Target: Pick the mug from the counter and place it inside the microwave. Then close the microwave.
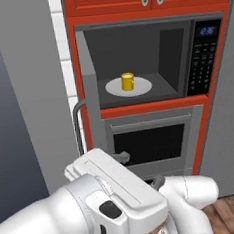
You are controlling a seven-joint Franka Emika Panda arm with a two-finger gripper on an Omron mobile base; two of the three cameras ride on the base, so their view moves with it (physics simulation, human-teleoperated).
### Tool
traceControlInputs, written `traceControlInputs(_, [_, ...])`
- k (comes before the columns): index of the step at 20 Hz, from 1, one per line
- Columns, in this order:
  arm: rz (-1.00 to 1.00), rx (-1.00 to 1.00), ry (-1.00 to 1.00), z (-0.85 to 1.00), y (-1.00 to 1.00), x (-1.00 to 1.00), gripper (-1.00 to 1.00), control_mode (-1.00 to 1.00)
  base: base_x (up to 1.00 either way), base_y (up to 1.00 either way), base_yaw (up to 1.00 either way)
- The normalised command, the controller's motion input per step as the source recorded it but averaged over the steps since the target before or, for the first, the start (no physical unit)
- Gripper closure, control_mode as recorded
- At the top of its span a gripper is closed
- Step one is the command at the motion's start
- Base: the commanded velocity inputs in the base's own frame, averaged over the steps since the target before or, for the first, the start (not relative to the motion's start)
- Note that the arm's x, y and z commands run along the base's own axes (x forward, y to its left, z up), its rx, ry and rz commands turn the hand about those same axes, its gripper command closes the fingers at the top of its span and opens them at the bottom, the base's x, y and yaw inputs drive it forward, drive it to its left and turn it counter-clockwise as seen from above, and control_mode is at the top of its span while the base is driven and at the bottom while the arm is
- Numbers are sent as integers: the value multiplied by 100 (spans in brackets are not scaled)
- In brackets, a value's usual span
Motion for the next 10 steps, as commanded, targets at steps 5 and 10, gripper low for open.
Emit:
traceControlInputs(5, [0, -3, 0, -24, 29, 32, -100, -100, 0, 0, 0])
traceControlInputs(10, [0, -5, 4, -3, 26, 34, -100, -100, 0, 0, 0])
